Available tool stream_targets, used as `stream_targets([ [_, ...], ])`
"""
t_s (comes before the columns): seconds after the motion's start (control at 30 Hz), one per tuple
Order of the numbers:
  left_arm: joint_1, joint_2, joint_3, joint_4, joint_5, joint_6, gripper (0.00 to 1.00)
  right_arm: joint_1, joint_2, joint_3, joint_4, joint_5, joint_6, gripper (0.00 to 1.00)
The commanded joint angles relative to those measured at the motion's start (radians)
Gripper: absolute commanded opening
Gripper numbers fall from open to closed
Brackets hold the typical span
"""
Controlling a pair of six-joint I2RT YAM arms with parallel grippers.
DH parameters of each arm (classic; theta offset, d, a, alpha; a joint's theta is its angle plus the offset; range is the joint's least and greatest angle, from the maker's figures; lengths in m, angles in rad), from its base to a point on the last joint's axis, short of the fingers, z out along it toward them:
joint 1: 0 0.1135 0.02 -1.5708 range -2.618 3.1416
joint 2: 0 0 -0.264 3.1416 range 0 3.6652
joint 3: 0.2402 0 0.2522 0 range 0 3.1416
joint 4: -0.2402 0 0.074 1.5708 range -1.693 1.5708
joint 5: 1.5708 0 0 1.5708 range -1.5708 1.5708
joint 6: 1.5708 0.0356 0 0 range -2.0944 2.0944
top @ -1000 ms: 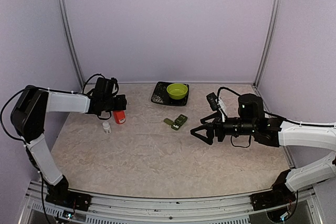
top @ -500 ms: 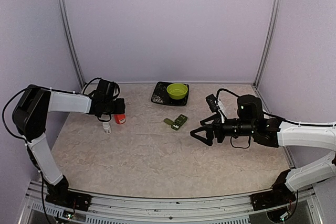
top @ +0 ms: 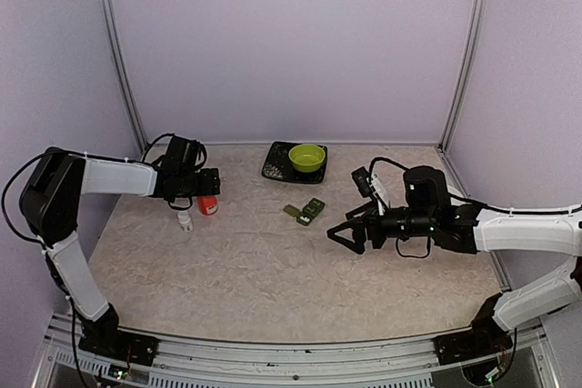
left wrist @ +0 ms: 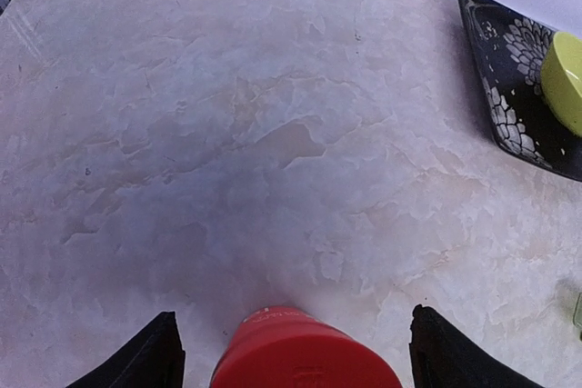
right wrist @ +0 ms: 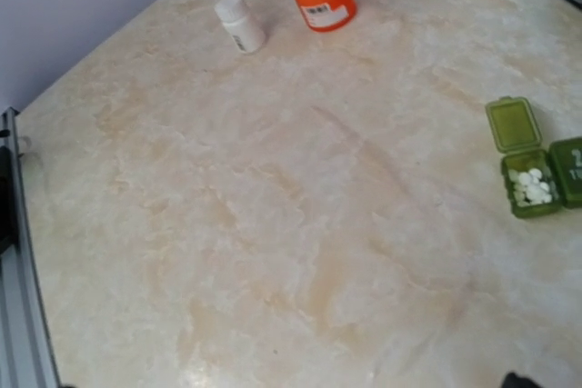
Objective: Sort the pills into containers
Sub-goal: Position the pill container at the center of the board.
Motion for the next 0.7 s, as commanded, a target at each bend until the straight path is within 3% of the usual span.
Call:
stream_targets([
  [0.0,-0.017,-0.087,0.018,0.019,-0.013,0.005,0.84,-0.019,0.034,0.073,-0.035,0.054,-0.007,1.0],
  [0.33,-0.17,-0.138,0.087,-0.038,0.029,-0.012,0.95,-0.173,0.239,0.29,-0.13,0.02,-0.012,1.0],
  [0.67,-0.215,0.044,0.061,0.199,0.371,-0.188,0.99,-0.249,0.579,0.596,-0.228,-0.038,-0.074,1.0],
])
